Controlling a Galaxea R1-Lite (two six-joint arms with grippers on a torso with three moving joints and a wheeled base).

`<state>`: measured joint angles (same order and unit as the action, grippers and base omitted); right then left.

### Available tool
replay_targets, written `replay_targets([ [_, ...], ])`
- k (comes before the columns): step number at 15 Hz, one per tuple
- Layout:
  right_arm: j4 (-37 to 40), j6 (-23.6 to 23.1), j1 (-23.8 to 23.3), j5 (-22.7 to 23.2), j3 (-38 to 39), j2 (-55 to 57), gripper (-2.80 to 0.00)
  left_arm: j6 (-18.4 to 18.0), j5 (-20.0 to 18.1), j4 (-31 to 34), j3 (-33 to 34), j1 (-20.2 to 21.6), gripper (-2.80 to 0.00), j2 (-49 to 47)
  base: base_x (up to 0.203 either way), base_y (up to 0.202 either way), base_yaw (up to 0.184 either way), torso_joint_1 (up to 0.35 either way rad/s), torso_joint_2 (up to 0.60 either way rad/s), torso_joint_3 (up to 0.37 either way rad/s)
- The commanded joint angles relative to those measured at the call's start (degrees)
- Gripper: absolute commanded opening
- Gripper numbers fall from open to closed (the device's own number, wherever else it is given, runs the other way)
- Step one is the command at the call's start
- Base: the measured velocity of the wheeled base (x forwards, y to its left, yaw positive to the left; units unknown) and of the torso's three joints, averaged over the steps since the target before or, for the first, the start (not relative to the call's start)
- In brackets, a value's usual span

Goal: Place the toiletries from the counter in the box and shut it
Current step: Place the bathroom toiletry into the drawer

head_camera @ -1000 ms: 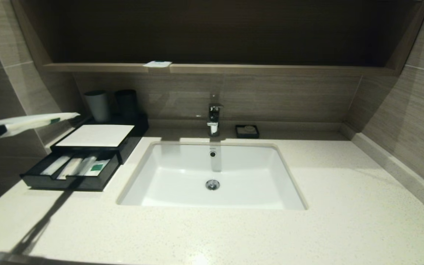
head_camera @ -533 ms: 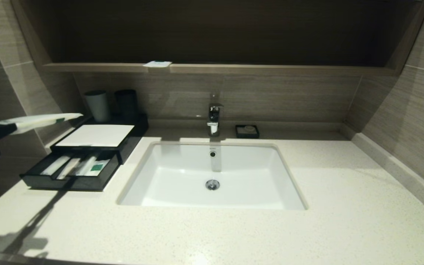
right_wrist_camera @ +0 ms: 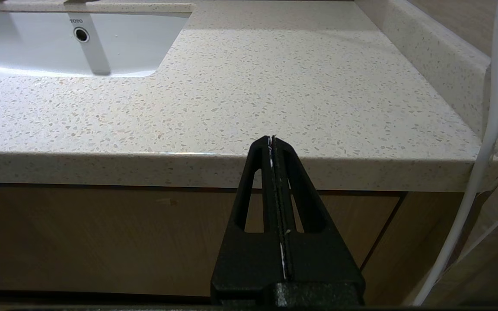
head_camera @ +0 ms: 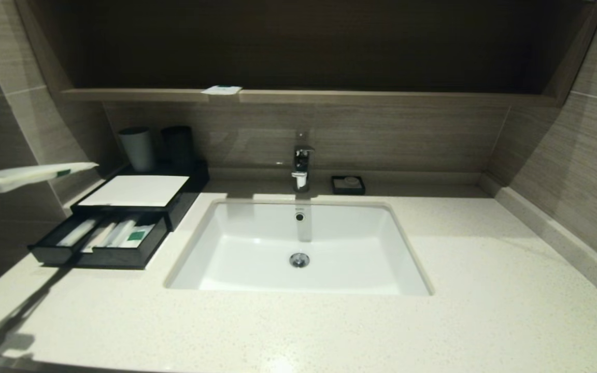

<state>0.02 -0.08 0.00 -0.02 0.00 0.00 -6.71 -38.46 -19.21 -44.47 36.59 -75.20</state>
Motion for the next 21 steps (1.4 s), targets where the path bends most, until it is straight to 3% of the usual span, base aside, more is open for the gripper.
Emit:
replay_targets([
  [1,0.0,0.0,0.0,0.0,0.0,0.0,-2.80,-0.9,-1.7,0.0,1.3,2.3,-2.80,0.3,0.000,0.000,0.000,0.000,0.00,0.000],
  [9,0.0,0.0,0.0,0.0,0.0,0.0,-2.80,-3.3,-3.6,0.0,10.5,3.1,-2.80,5.3,0.000,0.000,0.000,0.000,0.00,0.000],
  [21,0.1,0.0,0.0,0.0,0.0,0.0,-2.80,-4.8,-3.1,0.0,12.3,3.0,-2.80,2.9,0.000,0.000,0.000,0.000,0.00,0.000],
])
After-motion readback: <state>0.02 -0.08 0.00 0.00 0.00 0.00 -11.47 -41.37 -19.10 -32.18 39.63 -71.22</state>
